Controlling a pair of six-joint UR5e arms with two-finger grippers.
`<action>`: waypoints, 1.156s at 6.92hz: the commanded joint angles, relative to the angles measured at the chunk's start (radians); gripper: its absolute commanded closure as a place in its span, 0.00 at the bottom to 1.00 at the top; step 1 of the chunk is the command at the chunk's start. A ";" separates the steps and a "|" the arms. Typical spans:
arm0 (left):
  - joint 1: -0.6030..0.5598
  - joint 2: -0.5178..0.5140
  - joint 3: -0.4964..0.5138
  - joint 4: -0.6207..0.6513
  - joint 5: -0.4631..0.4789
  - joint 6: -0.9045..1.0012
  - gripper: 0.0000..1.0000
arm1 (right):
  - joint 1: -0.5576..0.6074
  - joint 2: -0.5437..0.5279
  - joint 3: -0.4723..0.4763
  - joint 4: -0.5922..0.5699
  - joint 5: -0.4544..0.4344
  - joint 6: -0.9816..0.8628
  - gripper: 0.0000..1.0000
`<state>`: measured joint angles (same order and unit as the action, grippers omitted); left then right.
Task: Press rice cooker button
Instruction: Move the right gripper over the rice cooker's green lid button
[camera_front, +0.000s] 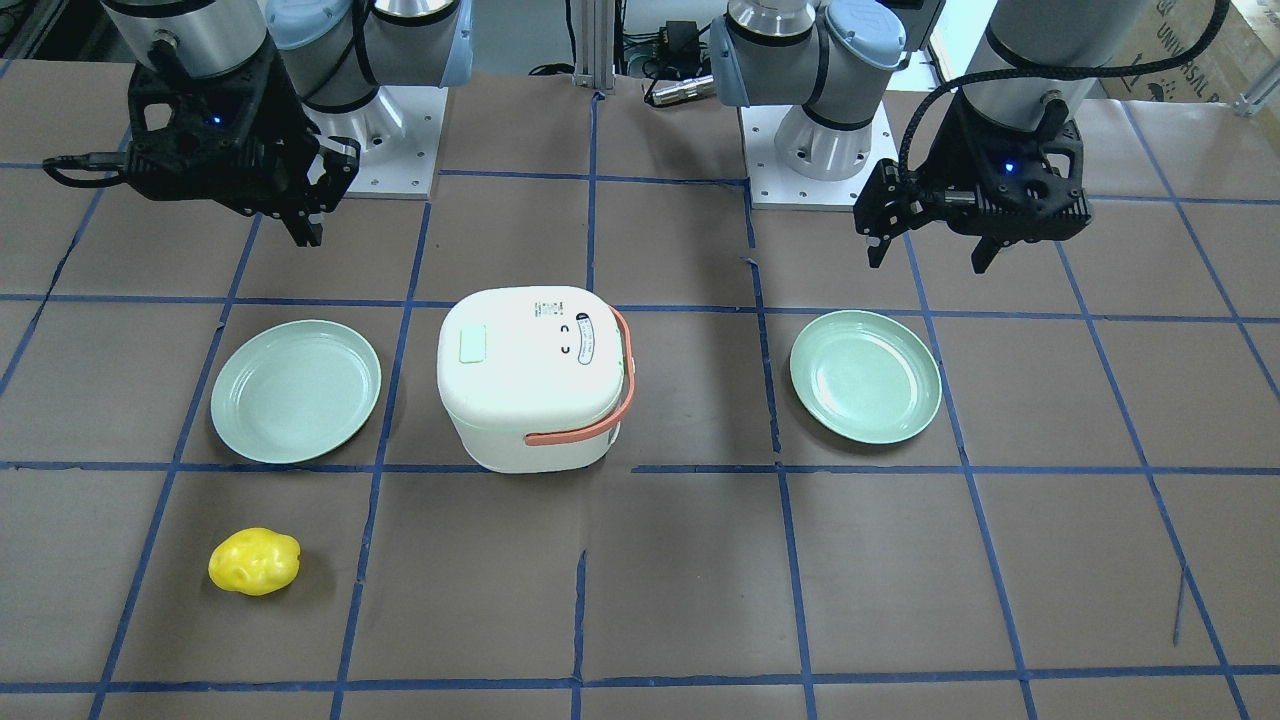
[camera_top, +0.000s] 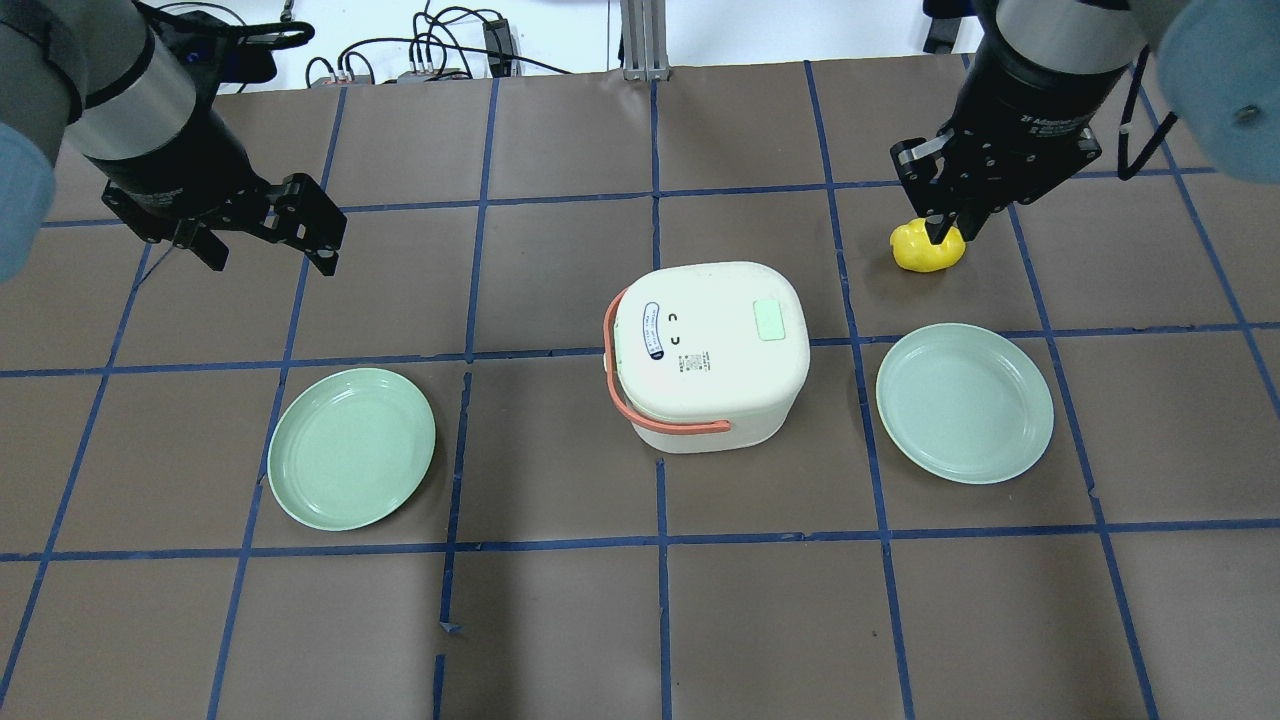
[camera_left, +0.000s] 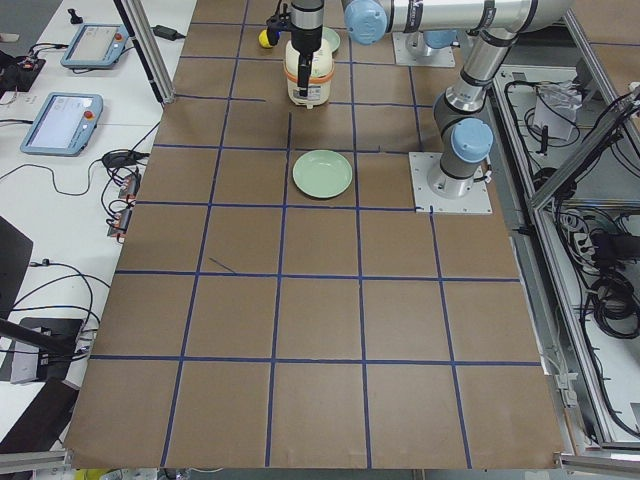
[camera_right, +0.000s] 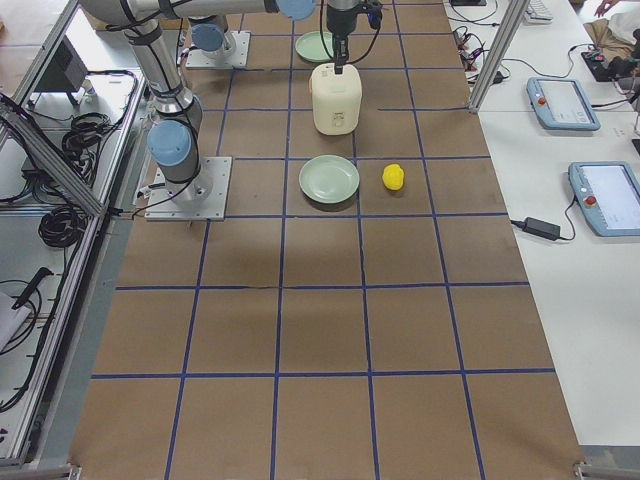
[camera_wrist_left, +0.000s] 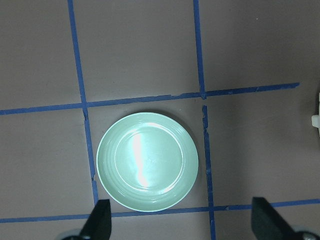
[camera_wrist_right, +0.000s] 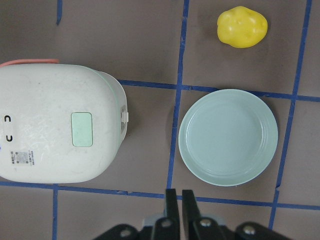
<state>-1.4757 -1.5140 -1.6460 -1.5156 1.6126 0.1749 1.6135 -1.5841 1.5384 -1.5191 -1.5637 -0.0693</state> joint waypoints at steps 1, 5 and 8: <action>0.000 0.000 0.000 0.000 0.001 0.000 0.00 | 0.061 0.053 0.006 -0.042 0.034 0.035 0.96; 0.000 0.000 0.000 0.000 0.000 0.000 0.00 | 0.115 0.143 0.000 -0.142 0.022 0.046 0.96; 0.000 0.000 0.000 0.000 0.000 0.000 0.00 | 0.181 0.183 0.028 -0.208 0.014 0.066 0.96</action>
<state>-1.4757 -1.5141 -1.6459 -1.5156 1.6122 0.1749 1.7636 -1.4153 1.5577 -1.6953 -1.5433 -0.0129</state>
